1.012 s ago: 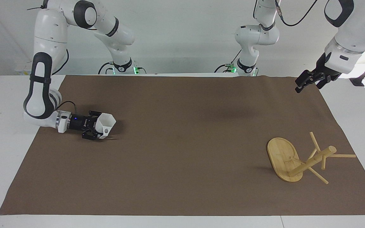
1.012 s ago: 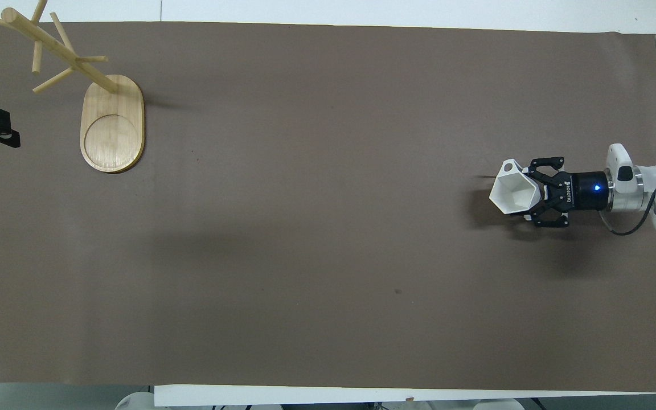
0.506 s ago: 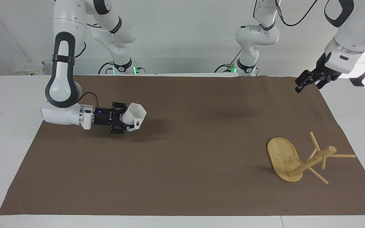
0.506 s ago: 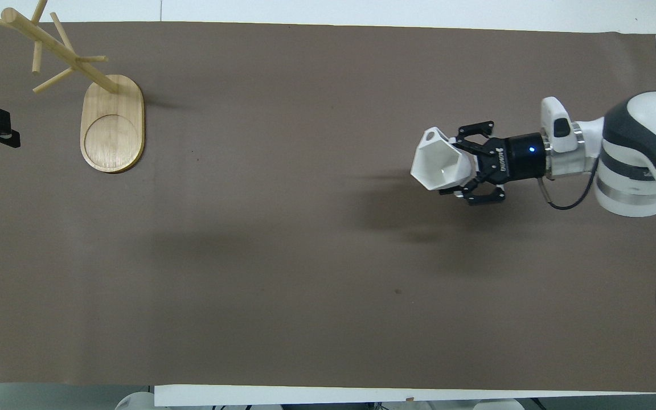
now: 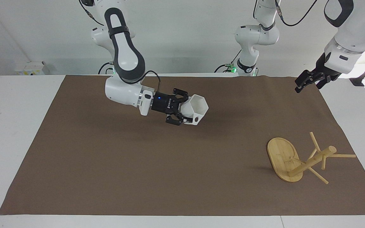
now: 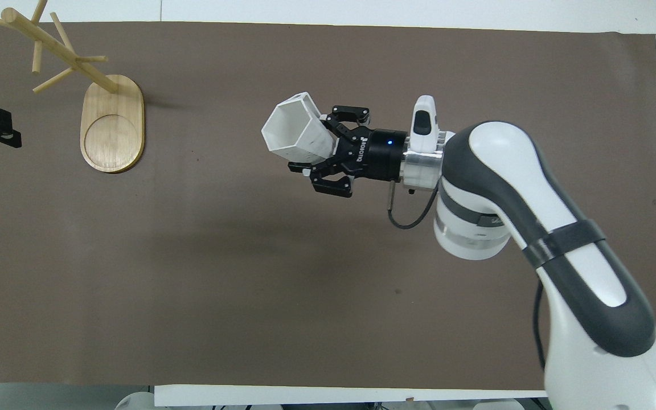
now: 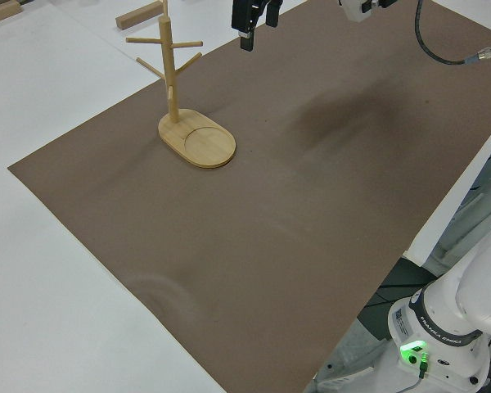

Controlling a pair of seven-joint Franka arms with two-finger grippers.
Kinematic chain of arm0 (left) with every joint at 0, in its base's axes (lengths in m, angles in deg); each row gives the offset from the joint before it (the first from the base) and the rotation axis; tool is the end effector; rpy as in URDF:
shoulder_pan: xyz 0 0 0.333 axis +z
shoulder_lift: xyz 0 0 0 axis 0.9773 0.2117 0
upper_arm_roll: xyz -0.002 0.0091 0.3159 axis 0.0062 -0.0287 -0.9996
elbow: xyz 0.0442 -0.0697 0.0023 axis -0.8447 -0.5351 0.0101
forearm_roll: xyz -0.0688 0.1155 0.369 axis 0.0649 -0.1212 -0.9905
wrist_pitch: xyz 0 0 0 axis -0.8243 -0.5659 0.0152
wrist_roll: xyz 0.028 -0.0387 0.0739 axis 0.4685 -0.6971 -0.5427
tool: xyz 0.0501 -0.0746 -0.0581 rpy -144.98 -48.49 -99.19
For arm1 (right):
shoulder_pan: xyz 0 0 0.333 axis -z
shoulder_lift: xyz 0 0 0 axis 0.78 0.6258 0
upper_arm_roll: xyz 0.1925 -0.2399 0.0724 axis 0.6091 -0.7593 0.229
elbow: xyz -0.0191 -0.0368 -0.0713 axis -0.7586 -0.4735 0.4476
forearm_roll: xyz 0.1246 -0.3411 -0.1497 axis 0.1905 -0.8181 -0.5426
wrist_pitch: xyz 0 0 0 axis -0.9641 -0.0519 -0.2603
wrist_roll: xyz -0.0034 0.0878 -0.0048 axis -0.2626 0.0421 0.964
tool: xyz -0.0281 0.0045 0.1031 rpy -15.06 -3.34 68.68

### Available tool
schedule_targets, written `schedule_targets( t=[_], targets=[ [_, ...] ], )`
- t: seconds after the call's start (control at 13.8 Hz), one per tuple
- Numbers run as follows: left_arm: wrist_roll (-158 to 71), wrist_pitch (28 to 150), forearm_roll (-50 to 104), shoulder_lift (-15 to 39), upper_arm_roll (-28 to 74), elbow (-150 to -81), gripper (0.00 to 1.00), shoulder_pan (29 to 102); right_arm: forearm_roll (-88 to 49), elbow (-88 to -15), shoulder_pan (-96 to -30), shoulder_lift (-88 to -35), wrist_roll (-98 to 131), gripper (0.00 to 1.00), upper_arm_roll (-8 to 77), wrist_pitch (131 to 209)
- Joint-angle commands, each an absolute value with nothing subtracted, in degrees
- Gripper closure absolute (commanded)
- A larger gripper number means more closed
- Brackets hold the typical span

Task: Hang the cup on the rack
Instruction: 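Grasp the white cup with the left gripper while the right gripper holds it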

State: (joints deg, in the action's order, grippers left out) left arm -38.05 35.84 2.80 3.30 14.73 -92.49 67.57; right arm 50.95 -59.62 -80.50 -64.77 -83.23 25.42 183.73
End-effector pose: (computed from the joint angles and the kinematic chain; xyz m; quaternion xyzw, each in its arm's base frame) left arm 0.5526 -0.0486 0.6328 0.9987 0.0458 -0.0239 0.0014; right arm 0.5468 0.3082 0.4074 -0.6775 -0.4072 -0.4264 0.4398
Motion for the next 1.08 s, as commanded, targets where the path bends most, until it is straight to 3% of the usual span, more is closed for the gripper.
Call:
schedule_targets(
  t=[0.0,0.22,0.43,1.01],
  targets=[
    [-37.54,36.51,2.05,1.77,14.96,-94.10,0.01,67.67,52.67,-56.09,-83.85,-62.79,-80.36,0.96,24.92,187.67],
    [-39.29,41.32,2.31,1.95,15.39,-94.54,0.01,66.36,52.75,-56.00,-84.49,-62.78,-80.62,0.95,25.00,187.77],
    [-49.11,43.88,3.27,1.86,15.57,-94.98,0.01,60.22,52.75,-56.00,-84.49,-62.78,-80.62,0.94,25.00,187.85],
    [-75.94,57.16,9.51,8.18,15.57,-95.95,0.01,45.36,52.49,-56.17,-84.49,-62.70,-80.53,0.94,25.00,187.94]
  ],
)
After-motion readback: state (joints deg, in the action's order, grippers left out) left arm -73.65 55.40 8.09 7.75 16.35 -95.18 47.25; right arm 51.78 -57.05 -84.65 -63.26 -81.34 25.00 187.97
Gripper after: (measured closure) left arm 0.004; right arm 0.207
